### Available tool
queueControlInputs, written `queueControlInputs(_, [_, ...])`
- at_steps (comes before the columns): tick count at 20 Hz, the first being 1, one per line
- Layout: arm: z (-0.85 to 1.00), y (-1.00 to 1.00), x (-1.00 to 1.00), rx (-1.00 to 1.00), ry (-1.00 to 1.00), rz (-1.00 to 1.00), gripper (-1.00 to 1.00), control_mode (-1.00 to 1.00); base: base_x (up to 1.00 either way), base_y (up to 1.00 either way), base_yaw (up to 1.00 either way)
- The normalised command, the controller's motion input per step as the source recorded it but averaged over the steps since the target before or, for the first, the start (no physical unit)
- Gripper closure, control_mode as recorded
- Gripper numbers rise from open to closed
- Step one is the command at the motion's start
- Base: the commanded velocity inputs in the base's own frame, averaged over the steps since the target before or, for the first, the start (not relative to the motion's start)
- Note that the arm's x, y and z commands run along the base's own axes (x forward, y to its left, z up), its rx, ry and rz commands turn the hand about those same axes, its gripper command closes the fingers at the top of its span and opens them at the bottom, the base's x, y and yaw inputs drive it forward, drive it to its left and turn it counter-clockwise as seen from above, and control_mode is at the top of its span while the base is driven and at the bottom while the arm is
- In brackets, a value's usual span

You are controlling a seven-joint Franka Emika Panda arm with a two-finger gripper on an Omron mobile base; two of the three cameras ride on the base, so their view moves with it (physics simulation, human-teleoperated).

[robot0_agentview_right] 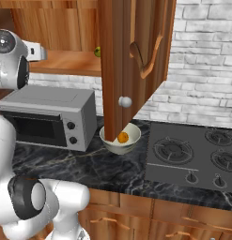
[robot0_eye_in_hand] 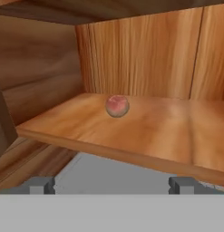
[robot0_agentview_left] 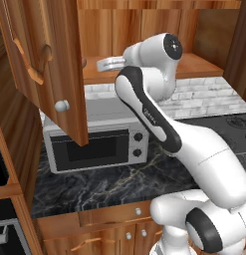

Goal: Open the cabinet. Pick the peach and orange from the cabinet and place them into the bowl. Then close the cabinet.

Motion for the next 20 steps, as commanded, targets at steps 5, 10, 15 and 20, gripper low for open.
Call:
queueControlInputs(5, [-0.11, 0.62, 0.94, -0.09, 0.0, 0.0, -1.0, -1.0, 0.0, 0.0, 0.0])
queueControlInputs(10, [-0.01, 0.27, 0.98, -0.1, 0.0, 0.0, -1.0, -1.0, 0.0, 0.0, 0.0])
queueControlInputs(15, [-0.03, 0.17, 0.9, -0.01, 0.05, 0.0, -1.0, -1.0, 0.0, 0.0, 0.0])
queueControlInputs(20, [0.0, 0.22, 0.11, 0.02, 0.0, 0.0, -1.0, -1.0, 0.0, 0.0, 0.0])
